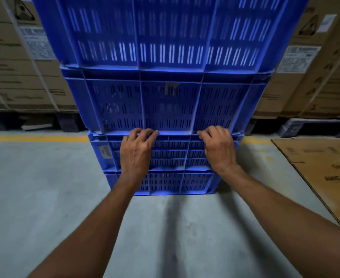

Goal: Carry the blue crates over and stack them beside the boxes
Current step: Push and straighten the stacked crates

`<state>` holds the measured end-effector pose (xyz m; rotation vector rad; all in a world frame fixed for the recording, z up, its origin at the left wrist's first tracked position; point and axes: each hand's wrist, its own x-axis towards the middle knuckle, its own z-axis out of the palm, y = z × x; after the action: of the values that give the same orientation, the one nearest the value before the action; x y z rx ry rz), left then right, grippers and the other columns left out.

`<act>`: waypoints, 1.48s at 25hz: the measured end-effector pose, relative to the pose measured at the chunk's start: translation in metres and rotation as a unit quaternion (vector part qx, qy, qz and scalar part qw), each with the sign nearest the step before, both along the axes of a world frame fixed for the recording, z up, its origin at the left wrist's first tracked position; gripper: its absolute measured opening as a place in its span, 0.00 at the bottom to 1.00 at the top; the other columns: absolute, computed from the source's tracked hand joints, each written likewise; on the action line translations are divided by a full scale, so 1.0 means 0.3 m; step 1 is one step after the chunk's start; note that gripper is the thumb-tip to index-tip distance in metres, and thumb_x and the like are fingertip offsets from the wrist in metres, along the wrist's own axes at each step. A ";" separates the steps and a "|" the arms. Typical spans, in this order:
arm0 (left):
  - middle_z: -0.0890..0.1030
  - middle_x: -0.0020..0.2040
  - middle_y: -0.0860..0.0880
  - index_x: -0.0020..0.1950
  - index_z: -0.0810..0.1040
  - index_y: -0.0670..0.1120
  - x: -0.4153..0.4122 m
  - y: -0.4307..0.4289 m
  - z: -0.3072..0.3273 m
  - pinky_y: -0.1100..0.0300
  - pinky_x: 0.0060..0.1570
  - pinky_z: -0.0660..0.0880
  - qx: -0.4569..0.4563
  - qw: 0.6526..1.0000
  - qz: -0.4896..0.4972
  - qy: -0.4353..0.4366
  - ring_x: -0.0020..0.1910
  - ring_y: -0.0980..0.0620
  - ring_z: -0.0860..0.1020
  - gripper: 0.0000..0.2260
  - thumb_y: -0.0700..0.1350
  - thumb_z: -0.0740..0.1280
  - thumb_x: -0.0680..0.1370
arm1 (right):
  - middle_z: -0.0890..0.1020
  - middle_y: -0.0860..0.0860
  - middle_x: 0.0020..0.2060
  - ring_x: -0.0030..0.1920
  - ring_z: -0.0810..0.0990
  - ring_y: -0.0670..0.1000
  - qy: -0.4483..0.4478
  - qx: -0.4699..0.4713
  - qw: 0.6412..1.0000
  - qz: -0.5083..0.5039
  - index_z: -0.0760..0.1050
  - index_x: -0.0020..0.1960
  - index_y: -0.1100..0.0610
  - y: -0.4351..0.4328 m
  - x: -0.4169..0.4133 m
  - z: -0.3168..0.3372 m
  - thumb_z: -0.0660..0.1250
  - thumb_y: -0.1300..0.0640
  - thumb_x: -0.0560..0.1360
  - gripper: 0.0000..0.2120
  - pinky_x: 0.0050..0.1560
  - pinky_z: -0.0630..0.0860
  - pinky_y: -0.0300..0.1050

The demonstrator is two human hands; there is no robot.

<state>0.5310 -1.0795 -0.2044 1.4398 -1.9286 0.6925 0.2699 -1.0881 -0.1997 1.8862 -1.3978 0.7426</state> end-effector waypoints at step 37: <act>0.82 0.45 0.49 0.58 0.83 0.48 -0.088 0.013 -0.499 0.55 0.31 0.73 0.227 0.972 0.052 0.002 0.42 0.47 0.78 0.19 0.33 0.74 0.69 | 0.76 0.52 0.33 0.35 0.74 0.52 0.039 0.121 0.991 -0.034 0.79 0.42 0.57 0.000 -0.023 -0.584 0.79 0.63 0.66 0.10 0.33 0.73 0.46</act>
<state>0.5046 -1.0757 -0.3540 1.8226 -2.1086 0.2965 0.2629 -1.0880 -0.3749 2.0153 -1.5497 0.4778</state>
